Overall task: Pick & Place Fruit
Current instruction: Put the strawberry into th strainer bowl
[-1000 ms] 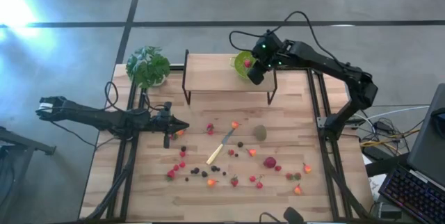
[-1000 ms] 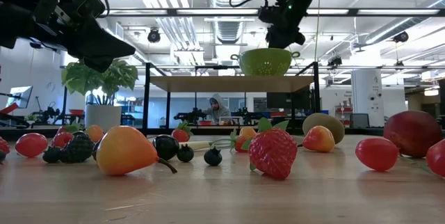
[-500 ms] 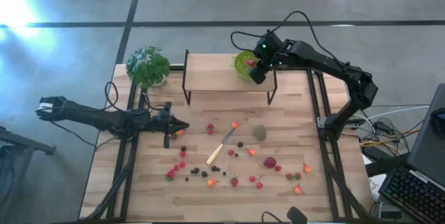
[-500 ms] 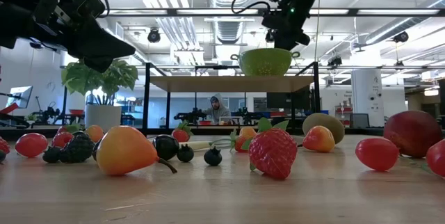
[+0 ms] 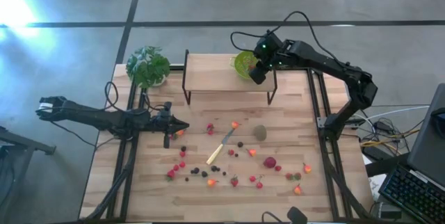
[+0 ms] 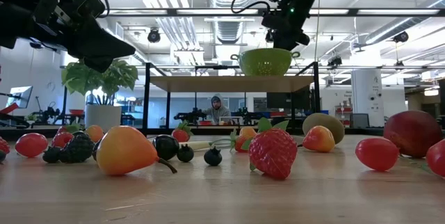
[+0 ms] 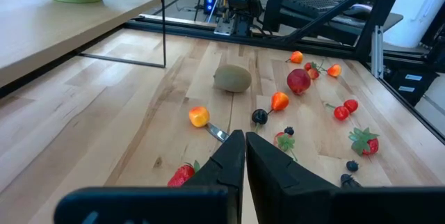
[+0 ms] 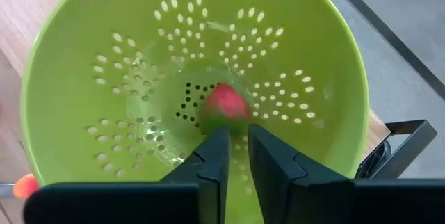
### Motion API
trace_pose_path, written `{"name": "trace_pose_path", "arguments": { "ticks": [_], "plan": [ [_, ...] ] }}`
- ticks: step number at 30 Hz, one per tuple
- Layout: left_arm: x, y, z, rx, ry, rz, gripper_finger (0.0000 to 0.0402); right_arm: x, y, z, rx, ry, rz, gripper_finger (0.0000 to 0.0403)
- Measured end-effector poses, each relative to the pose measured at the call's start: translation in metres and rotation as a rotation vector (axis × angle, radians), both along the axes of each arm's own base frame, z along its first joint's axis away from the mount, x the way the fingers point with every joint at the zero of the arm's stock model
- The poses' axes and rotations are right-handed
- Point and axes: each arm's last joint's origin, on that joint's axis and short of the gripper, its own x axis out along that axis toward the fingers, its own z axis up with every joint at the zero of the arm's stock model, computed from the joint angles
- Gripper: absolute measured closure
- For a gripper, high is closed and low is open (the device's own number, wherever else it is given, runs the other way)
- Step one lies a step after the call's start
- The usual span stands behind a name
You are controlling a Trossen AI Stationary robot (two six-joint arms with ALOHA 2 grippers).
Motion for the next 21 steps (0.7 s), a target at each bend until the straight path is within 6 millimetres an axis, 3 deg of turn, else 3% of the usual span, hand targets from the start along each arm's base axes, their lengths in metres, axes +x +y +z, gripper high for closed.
{"name": "trace_pose_path", "arguments": {
  "ticks": [11, 21],
  "plan": [
    [0.0, 0.0, 0.0, 0.0, 0.0, 0.0, 0.0381, -0.012, 0.018, 0.04, -0.046, -0.049, 0.043, 0.0303],
    [0.0, 0.0, 0.0, 0.0, 0.0, 0.0, 0.0381, -0.027, 0.075, 0.058, 0.027, 0.027, 0.16, 0.0281]
  ]
}}
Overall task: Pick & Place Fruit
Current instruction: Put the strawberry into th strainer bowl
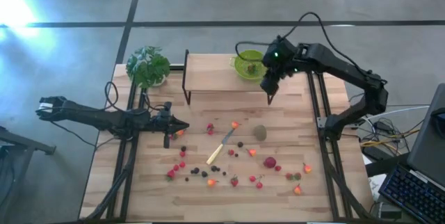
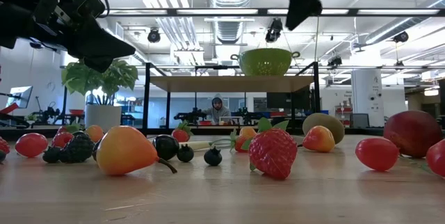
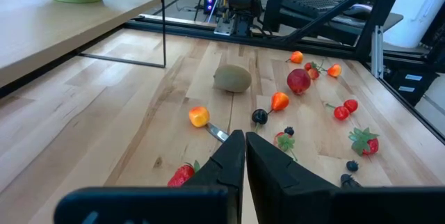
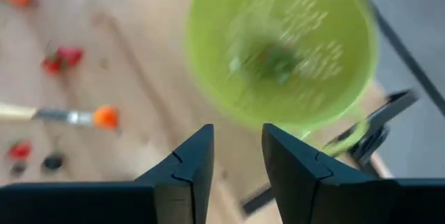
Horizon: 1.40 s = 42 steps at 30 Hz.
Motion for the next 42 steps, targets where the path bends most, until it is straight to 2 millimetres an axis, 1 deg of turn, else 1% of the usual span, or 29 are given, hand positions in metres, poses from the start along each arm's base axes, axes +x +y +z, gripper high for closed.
{"name": "trace_pose_path", "arguments": {
  "ticks": [6, 13, 17, 21, 27, 32, 37, 42],
  "plan": [
    [0.0, 0.0, 0.0, 0.0, 0.0, 0.0, 0.0381, -0.01, 0.04, 0.004, 0.042, 0.04, 0.044, 0.0273],
    [0.0, 0.0, 0.0, 0.0, 0.0, 0.0, 0.0381, -0.015, 0.088, 0.01, 0.09, 0.015, 0.123, 0.0268],
    [0.0, 0.0, 0.0, 0.0, -0.001, 0.0, 0.0381, -0.017, 0.119, 0.01, 0.107, 0.008, 0.175, 0.0277],
    [0.0, 0.0, 0.0, 0.0, 0.0, 0.0, 0.0381, -0.02, 0.152, 0.004, 0.139, 0.025, 0.224, 0.0287],
    [0.0, 0.0, 0.0, 0.0, 0.0, 0.0, 0.0381, -0.034, 0.201, -0.016, 0.197, 0.08, 0.246, 0.0296],
    [0.0, 0.0, 0.0, 0.0, 0.0, 0.0, 0.0381, -0.051, 0.234, -0.04, 0.241, 0.148, 0.213, 0.0285],
    [0.0, 0.0, 0.0, 0.0, 0.0, 0.0, 0.0381, -0.07, 0.257, -0.066, 0.267, 0.207, 0.121, 0.0266],
    [0.0, 0.0, 0.0, 0.0, 0.0, 0.0, 0.0381, -0.086, 0.269, -0.088, 0.28, 0.244, 0.03, 0.025]
  ]
}}
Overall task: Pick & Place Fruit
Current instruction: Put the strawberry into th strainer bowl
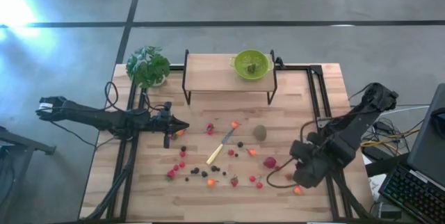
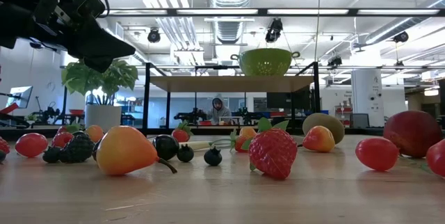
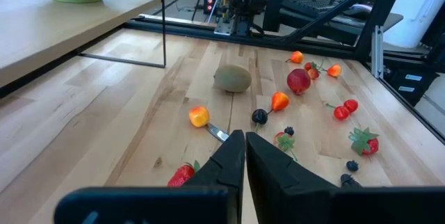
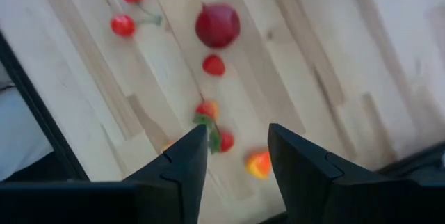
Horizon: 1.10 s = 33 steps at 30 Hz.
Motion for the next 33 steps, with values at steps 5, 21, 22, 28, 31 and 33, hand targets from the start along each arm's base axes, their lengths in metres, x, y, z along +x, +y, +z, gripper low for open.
{"name": "trace_pose_path", "arguments": {
  "ticks": [5, 21, 22, 28, 31, 33],
  "plan": [
    [0.0, 0.0, 0.0, 0.0, 0.0, 0.0, 0.0381, -0.008, 0.008, -0.016, 0.018, 0.008, -0.042, 0.0238],
    [0.0, 0.0, 0.0, 0.0, 0.0, 0.0, 0.0381, -0.003, 0.018, -0.066, 0.172, -0.023, -0.017, 0.0251],
    [0.0, 0.0, 0.0, 0.0, 0.0, 0.0, 0.0381, -0.003, 0.018, -0.068, 0.177, -0.026, -0.016, 0.0255],
    [0.0, 0.0, 0.0, 0.0, 0.0, 0.0, 0.0381, -0.005, 0.017, -0.079, 0.187, -0.014, -0.018, 0.0272],
    [0.0, 0.0, 0.0, 0.0, 0.0, 0.0, 0.0381, -0.006, 0.016, -0.083, 0.181, -0.004, -0.034, 0.0275],
    [0.0, 0.0, 0.0, 0.0, 0.0, 0.0, 0.0381, -0.007, 0.014, -0.086, 0.175, 0.003, -0.041, 0.0273]
  ]
}}
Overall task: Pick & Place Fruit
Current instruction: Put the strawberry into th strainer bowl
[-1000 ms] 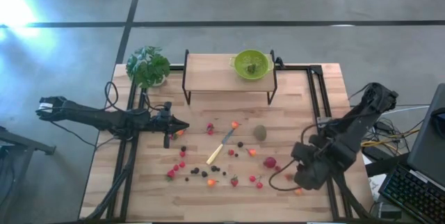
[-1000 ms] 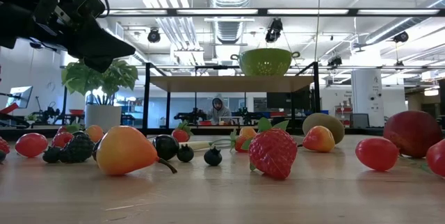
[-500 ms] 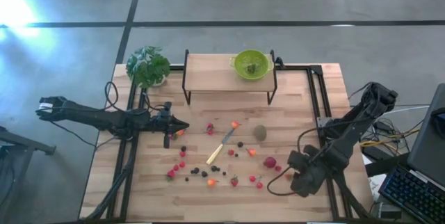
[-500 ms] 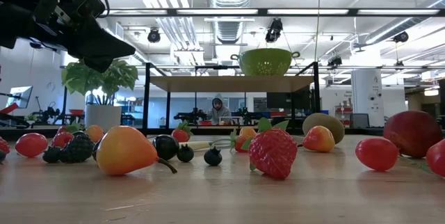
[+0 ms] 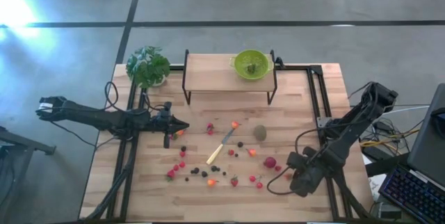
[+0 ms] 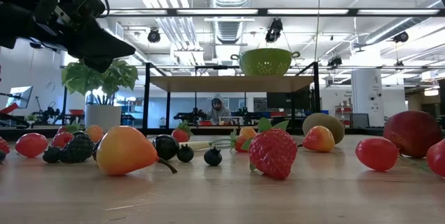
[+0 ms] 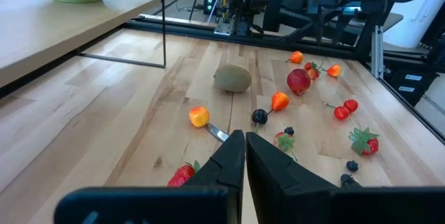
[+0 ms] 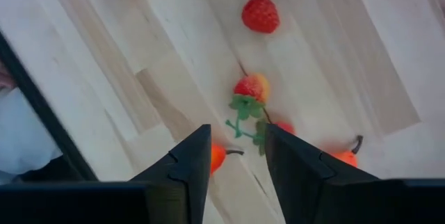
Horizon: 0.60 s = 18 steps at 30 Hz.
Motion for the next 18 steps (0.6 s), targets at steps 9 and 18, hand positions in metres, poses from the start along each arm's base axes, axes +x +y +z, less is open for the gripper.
{"name": "trace_pose_path", "arguments": {
  "ticks": [9, 18],
  "plan": [
    [0.0, 0.0, 0.0, 0.0, 0.0, 0.0, 0.0381, -0.002, -0.001, -0.017, 0.036, 0.0, 0.001, 0.0246],
    [0.0, 0.0, 0.0, 0.0, 0.0, 0.0, 0.0381, -0.009, 0.002, -0.022, 0.036, 0.001, 0.009, 0.025]
  ]
}}
